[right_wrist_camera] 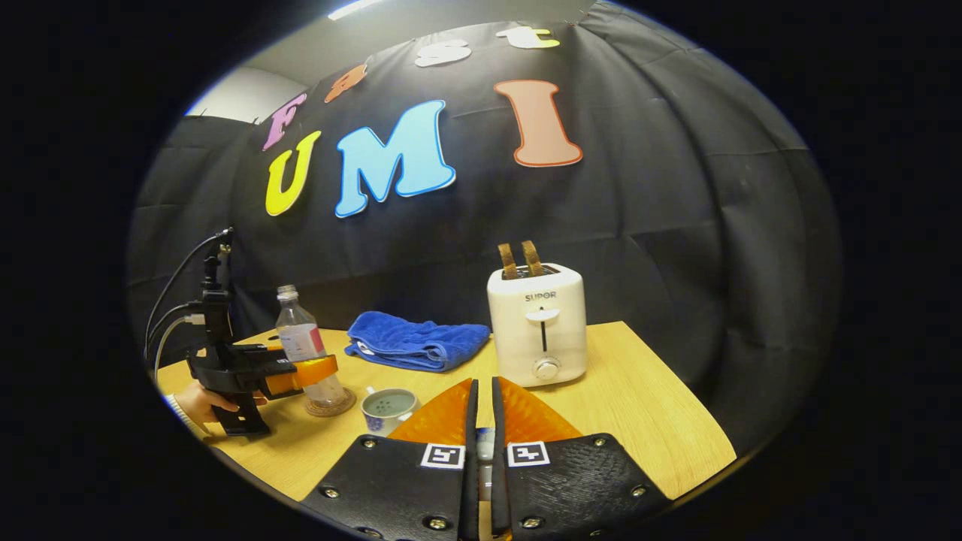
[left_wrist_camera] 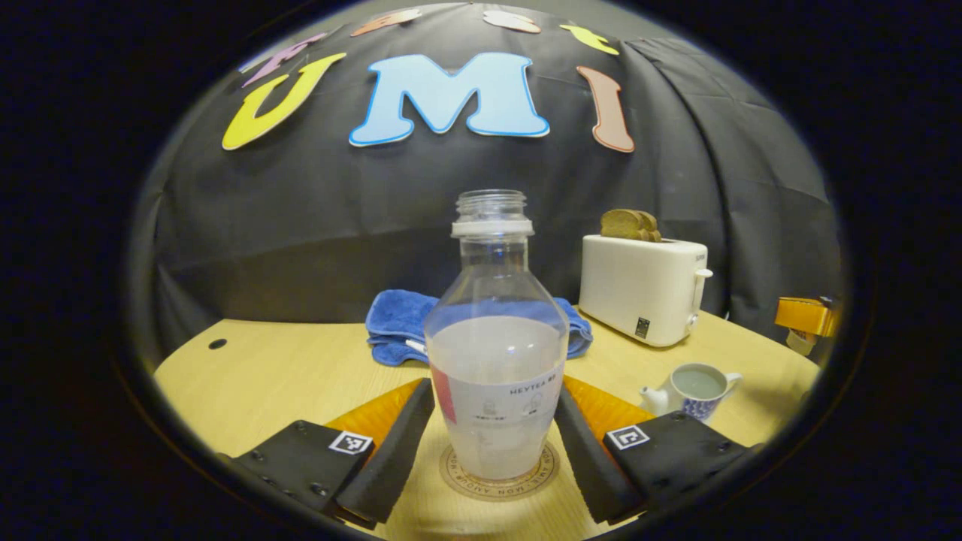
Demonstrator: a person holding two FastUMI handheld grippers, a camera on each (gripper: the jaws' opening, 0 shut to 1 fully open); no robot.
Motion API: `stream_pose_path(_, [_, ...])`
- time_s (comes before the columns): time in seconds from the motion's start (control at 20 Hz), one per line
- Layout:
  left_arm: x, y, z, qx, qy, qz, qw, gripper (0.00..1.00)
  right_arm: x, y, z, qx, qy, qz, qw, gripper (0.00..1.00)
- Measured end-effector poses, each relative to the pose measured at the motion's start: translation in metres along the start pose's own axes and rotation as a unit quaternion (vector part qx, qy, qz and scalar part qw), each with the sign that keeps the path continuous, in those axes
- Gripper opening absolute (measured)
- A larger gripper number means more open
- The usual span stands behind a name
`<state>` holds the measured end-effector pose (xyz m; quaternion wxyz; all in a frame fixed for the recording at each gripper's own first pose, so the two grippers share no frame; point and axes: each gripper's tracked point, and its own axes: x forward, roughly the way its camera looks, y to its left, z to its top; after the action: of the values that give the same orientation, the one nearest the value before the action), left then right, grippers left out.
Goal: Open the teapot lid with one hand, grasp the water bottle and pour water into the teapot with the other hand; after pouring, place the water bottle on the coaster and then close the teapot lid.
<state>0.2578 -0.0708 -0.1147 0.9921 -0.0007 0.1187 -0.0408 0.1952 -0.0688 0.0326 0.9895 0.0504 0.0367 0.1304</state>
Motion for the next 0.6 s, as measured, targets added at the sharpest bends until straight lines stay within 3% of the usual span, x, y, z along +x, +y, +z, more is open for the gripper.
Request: stream_pose_path(0.6, [-0.093, -0.017, -0.006, -0.021, -0.026, -0.019, 0.999, 1.00, 0.073, 0.095, 0.012, 0.020, 0.027, 0.076, 0.997, 0.06])
